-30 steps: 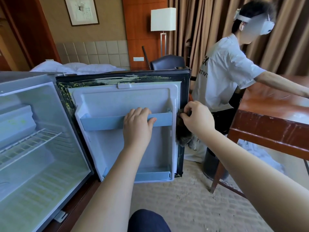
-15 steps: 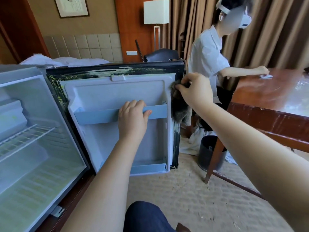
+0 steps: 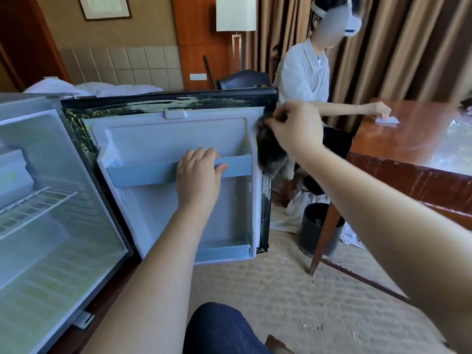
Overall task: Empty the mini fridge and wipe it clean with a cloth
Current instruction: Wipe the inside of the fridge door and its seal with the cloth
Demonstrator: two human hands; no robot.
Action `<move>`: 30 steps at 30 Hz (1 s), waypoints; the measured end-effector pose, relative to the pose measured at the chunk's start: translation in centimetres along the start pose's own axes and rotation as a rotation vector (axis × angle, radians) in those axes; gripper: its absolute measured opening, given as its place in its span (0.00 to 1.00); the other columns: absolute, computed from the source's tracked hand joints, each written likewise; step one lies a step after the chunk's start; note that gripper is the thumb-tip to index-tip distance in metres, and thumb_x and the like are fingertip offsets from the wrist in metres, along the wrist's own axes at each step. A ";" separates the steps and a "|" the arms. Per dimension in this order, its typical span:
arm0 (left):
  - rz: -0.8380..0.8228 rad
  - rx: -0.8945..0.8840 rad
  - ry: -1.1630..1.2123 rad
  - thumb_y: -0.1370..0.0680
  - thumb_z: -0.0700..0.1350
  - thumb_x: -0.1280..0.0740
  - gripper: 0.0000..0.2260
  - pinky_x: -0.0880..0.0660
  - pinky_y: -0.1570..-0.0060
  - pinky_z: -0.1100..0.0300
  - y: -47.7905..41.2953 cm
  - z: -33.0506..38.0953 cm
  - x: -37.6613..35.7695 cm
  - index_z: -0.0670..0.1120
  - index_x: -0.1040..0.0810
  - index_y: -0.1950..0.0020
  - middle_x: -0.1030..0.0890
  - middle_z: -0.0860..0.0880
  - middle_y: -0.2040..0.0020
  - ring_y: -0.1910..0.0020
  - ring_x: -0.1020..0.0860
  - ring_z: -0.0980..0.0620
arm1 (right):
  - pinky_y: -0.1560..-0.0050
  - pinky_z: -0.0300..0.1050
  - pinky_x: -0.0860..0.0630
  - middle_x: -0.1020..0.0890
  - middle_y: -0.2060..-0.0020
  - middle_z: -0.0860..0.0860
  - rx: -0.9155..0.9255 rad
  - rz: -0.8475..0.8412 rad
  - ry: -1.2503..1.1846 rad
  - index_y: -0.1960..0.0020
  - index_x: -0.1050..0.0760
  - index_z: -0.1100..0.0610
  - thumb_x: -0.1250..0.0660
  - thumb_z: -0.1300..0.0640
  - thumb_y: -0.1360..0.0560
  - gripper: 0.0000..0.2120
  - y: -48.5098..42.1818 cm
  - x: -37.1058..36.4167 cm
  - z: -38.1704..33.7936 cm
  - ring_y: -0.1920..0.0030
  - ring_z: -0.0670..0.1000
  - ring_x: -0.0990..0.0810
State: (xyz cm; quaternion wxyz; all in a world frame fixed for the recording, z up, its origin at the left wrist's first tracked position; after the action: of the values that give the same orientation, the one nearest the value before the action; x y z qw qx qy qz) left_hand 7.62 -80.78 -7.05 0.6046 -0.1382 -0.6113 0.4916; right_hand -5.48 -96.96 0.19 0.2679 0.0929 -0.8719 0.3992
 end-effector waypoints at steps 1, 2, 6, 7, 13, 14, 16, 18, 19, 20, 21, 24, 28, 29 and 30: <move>0.001 -0.005 0.000 0.28 0.43 0.26 0.08 0.39 0.56 0.55 0.0 0.1 0.1 0.41 0.23 0.56 0.22 0.42 0.60 0.57 0.26 0.40 | 0.59 0.41 0.31 0.22 0.60 0.47 0.006 0.031 -0.024 0.58 0.23 0.51 0.28 0.53 0.29 0.04 -0.9 0.8 -0.8 0.59 0.48 0.25; 0.001 -0.007 0.003 0.28 0.43 0.27 0.08 0.39 0.56 0.55 0.1 0.1 0.1 0.41 0.23 0.56 0.21 0.42 0.59 0.57 0.26 0.40 | 0.59 0.41 0.31 0.22 0.59 0.47 0.008 0.044 -0.038 0.59 0.23 0.51 0.28 0.53 0.29 0.05 -1.4 1.2 -1.3 0.59 0.48 0.25; -0.017 0.012 0.017 0.26 0.44 0.28 0.07 0.37 0.55 0.53 0.1 0.1 0.2 0.41 0.22 0.55 0.21 0.42 0.58 0.55 0.25 0.40 | 0.59 0.42 0.30 0.21 0.60 0.47 -0.069 0.028 -0.105 0.59 0.26 0.52 0.28 0.52 0.28 0.07 -0.1 -0.4 0.2 0.58 0.49 0.24; -0.021 0.015 0.019 0.26 0.44 0.28 0.07 0.37 0.55 0.52 0.0 0.1 0.2 0.41 0.22 0.54 0.21 0.42 0.57 0.54 0.25 0.40 | 0.59 0.42 0.30 0.22 0.61 0.47 -0.100 0.013 -0.110 0.59 0.26 0.52 0.29 0.52 0.28 0.08 0.6 -1.1 1.0 0.58 0.49 0.24; -0.035 0.022 0.029 0.25 0.44 0.29 0.06 0.37 0.54 0.53 0.0 0.1 0.1 0.42 0.22 0.54 0.21 0.43 0.56 0.53 0.26 0.40 | 0.66 0.40 0.36 0.23 0.61 0.49 -0.141 -0.059 -0.060 0.60 0.28 0.52 0.29 0.52 0.26 0.09 3.8 -3.8 3.8 0.61 0.51 0.24; -0.034 0.022 0.030 0.25 0.44 0.29 0.06 0.38 0.54 0.53 0.0 0.0 0.1 0.42 0.22 0.54 0.21 0.43 0.56 0.53 0.26 0.40 | 0.66 0.40 0.36 0.23 0.60 0.49 -0.143 -0.068 -0.049 0.59 0.28 0.53 0.29 0.52 0.26 0.08 4.3 -4.2 4.2 0.61 0.51 0.25; -0.031 0.019 0.027 0.25 0.44 0.29 0.06 0.38 0.54 0.53 0.1 0.0 0.1 0.42 0.23 0.54 0.21 0.43 0.57 0.53 0.26 0.40 | 0.66 0.41 0.36 0.23 0.57 0.49 -0.145 -0.105 -0.024 0.58 0.27 0.54 0.30 0.53 0.26 0.07 5.6 -5.2 5.1 0.61 0.50 0.25; -0.028 0.018 0.025 0.26 0.44 0.29 0.06 0.38 0.54 0.53 0.1 0.0 0.1 0.42 0.23 0.54 0.21 0.43 0.57 0.54 0.26 0.40 | 0.66 0.41 0.36 0.23 0.55 0.49 -0.151 -0.158 0.004 0.57 0.27 0.54 0.30 0.54 0.25 0.07 6.9 -6.2 6.1 0.59 0.51 0.25; -0.028 0.018 0.025 0.25 0.44 0.29 0.06 0.38 0.54 0.53 0.1 0.1 0.2 0.42 0.23 0.54 0.21 0.43 0.57 0.54 0.26 0.40 | 0.65 0.41 0.35 0.24 0.55 0.49 -0.155 -0.179 0.014 0.57 0.27 0.54 0.30 0.54 0.25 0.07 7.4 -6.5 6.4 0.58 0.51 0.25; -0.031 0.017 0.024 0.25 0.44 0.29 0.06 0.37 0.54 0.52 0.1 0.1 0.2 0.42 0.23 0.54 0.21 0.43 0.57 0.54 0.26 0.40 | 0.64 0.41 0.35 0.24 0.55 0.49 -0.157 -0.195 0.022 0.57 0.27 0.54 0.30 0.55 0.25 0.06 7.6 -6.8 6.6 0.58 0.52 0.25; -0.035 0.015 0.022 0.25 0.44 0.29 0.06 0.37 0.54 0.52 0.1 0.1 0.2 0.42 0.23 0.54 0.21 0.43 0.57 0.54 0.26 0.40 | 0.63 0.41 0.35 0.25 0.55 0.49 -0.148 -0.206 0.031 0.58 0.26 0.54 0.30 0.55 0.26 0.06 7.6 -6.7 6.5 0.57 0.52 0.24; -0.041 0.009 0.014 0.25 0.44 0.29 0.07 0.37 0.54 0.52 0.0 0.1 0.3 0.42 0.23 0.55 0.21 0.43 0.57 0.54 0.26 0.40 | 0.61 0.41 0.35 0.24 0.55 0.49 -0.053 -0.190 0.077 0.59 0.25 0.54 0.29 0.55 0.27 0.06 5.9 -5.1 4.6 0.58 0.51 0.25; -0.005 -0.009 0.002 0.27 0.43 0.28 0.07 0.39 0.56 0.54 0.3 0.1 0.4 0.42 0.23 0.56 0.22 0.43 0.59 0.56 0.26 0.40 | 0.58 0.40 0.35 0.25 0.55 0.48 0.046 -0.002 0.008 0.58 0.26 0.52 0.28 0.54 0.28 0.06 0.9 -0.2 -0.1 0.57 0.49 0.28; 0.004 -0.018 -0.001 0.27 0.43 0.27 0.07 0.39 0.56 0.55 0.4 0.1 0.4 0.42 0.23 0.56 0.22 0.43 0.59 0.56 0.26 0.40 | 0.58 0.40 0.35 0.25 0.55 0.48 0.052 0.039 -0.013 0.58 0.25 0.52 0.28 0.54 0.29 0.06 -0.1 0.8 -1.0 0.56 0.48 0.28; 0.007 -0.022 -0.001 0.27 0.44 0.28 0.07 0.39 0.55 0.55 0.5 0.1 0.4 0.41 0.23 0.55 0.21 0.43 0.59 0.56 0.26 0.39 | 0.57 0.40 0.34 0.24 0.55 0.48 0.054 0.057 -0.023 0.59 0.25 0.51 0.28 0.54 0.29 0.06 -0.8 1.2 -1.5 0.56 0.47 0.28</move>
State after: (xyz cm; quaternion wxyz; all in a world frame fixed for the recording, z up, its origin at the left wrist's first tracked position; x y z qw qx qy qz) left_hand 7.23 -80.28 -7.14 0.6008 -0.1468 -0.6166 0.4872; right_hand -5.64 -96.29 2.18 0.2436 0.0798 -0.8662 0.4290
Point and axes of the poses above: each hand's wrist, its own y-axis away from the middle knuckle, its own x-axis out of the back of the hand, z = x × y, the point moved 7 cm from there along -y, towards the middle knuckle
